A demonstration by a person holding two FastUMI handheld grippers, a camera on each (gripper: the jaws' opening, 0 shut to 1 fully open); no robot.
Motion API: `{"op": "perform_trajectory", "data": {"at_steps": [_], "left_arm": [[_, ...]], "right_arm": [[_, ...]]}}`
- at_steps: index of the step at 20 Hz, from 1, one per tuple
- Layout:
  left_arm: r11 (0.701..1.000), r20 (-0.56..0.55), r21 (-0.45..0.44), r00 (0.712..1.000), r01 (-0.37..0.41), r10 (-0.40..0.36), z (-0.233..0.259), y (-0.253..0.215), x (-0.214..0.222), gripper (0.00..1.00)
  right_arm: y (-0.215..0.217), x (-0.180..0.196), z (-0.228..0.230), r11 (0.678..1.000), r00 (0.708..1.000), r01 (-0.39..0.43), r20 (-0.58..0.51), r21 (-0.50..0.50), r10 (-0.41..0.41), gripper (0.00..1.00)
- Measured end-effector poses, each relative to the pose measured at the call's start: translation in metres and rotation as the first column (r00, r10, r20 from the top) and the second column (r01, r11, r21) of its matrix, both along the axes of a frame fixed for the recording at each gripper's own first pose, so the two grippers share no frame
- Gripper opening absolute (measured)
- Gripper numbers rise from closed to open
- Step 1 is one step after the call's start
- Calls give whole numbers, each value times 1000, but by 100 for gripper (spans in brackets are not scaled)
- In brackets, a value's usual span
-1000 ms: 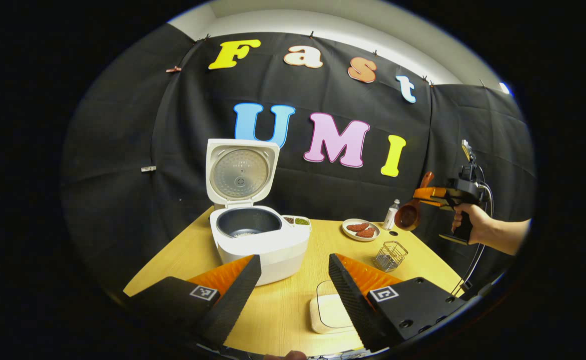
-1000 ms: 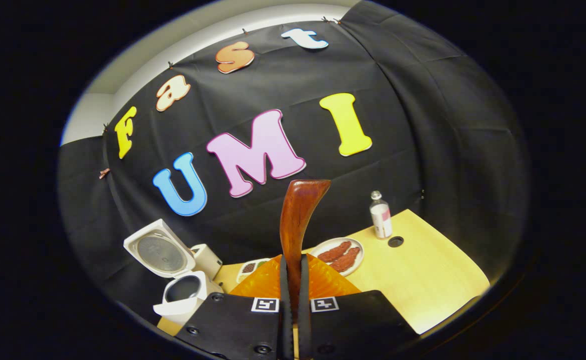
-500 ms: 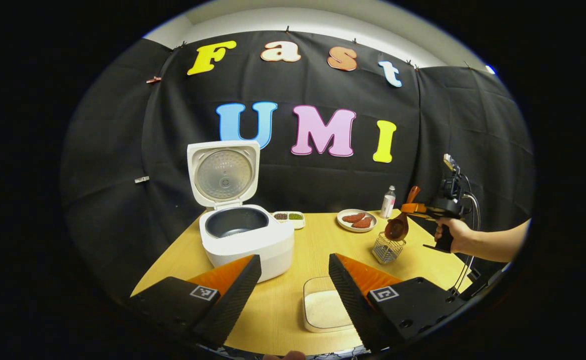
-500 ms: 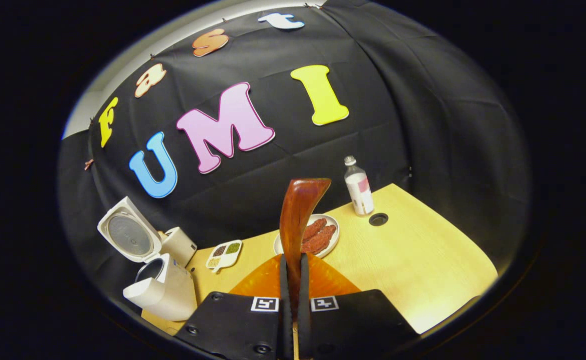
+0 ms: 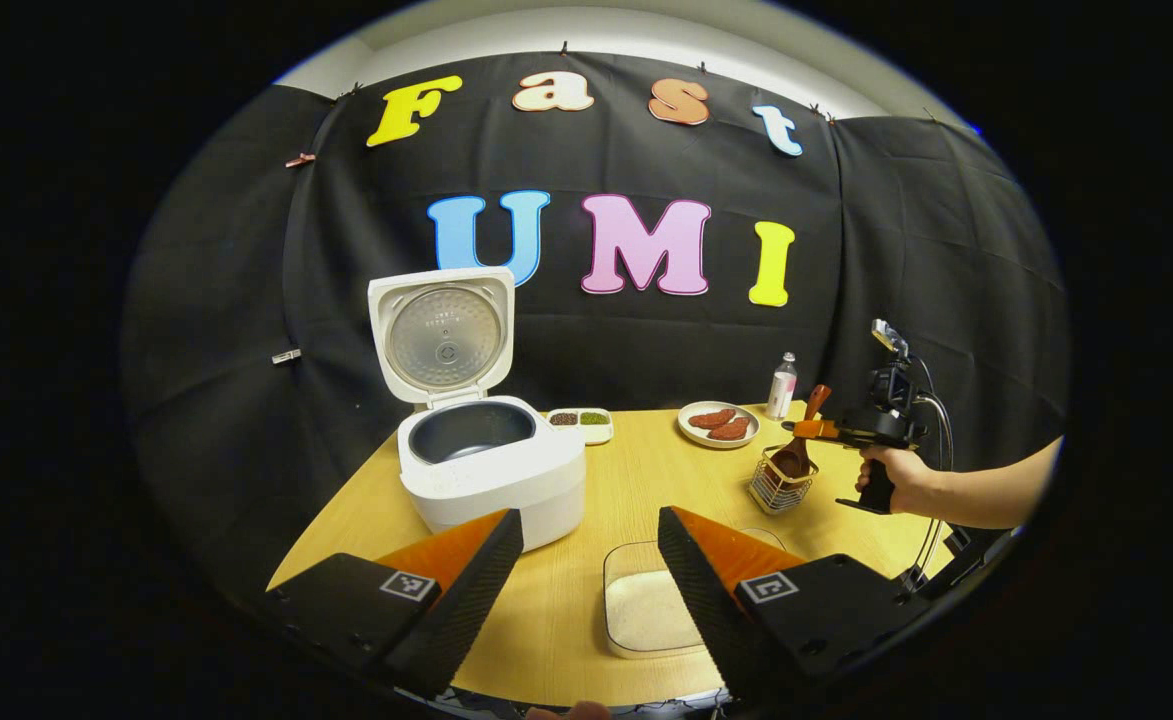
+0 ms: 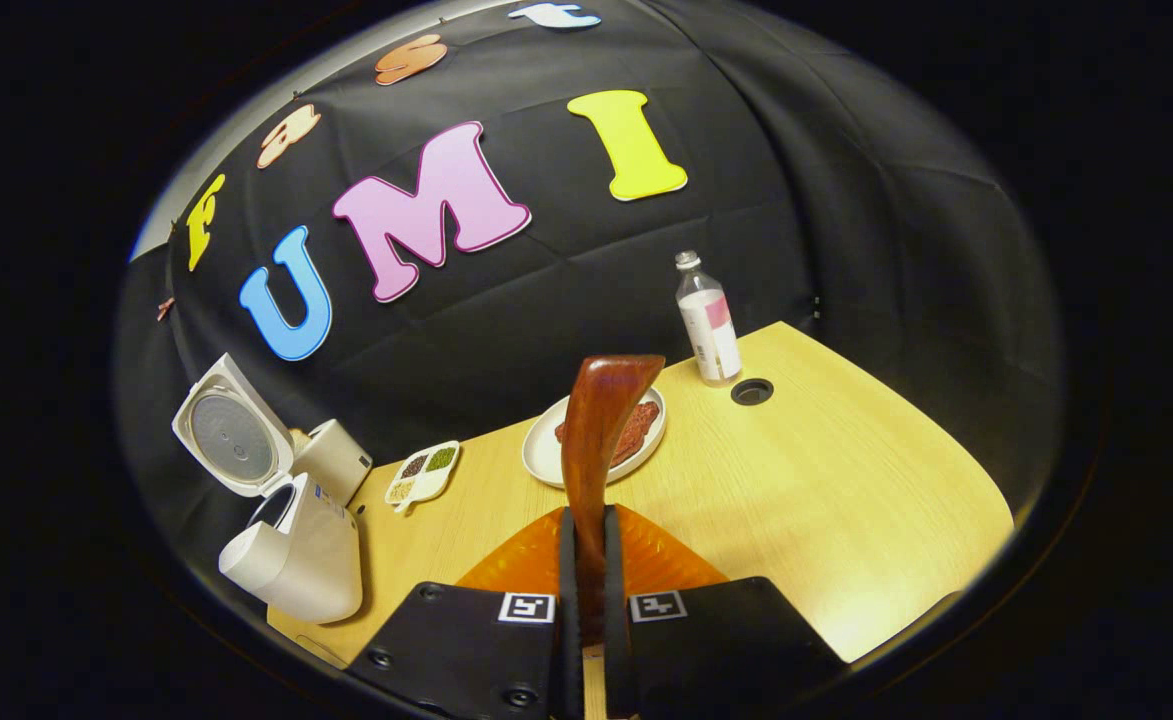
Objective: Close the left gripper, press the button to open the rice cooker; take a wooden spoon from the chopstick holder with the right hand, scoop a spoonful of rice and pour it into the rice cooker, then put the wooden spoon back into the chopstick holder.
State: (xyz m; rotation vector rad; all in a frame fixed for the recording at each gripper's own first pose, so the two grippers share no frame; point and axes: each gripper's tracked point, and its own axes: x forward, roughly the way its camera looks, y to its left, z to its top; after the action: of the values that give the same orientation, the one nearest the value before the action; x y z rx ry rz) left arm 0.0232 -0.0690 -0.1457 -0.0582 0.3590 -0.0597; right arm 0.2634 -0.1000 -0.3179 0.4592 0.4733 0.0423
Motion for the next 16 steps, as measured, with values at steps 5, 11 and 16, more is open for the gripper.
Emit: {"op": "perform_trajectory", "data": {"at_steps": [5,11,16], "left_arm": [[1000,18,7,1000,0,0,8,-2,1,95],[1000,64,26,998,-7,5,30,5,8,95],[999,126,-23,992,-22,24,59,14,24,94]], "right_arm": [[-2,-4,-3,1000,999,2,-35,20,-2,31],[-13,-33,8,999,997,11,-81,-38,-14,97],[-11,-77,54,992,998,-19,-54,-127,12,99]]}}
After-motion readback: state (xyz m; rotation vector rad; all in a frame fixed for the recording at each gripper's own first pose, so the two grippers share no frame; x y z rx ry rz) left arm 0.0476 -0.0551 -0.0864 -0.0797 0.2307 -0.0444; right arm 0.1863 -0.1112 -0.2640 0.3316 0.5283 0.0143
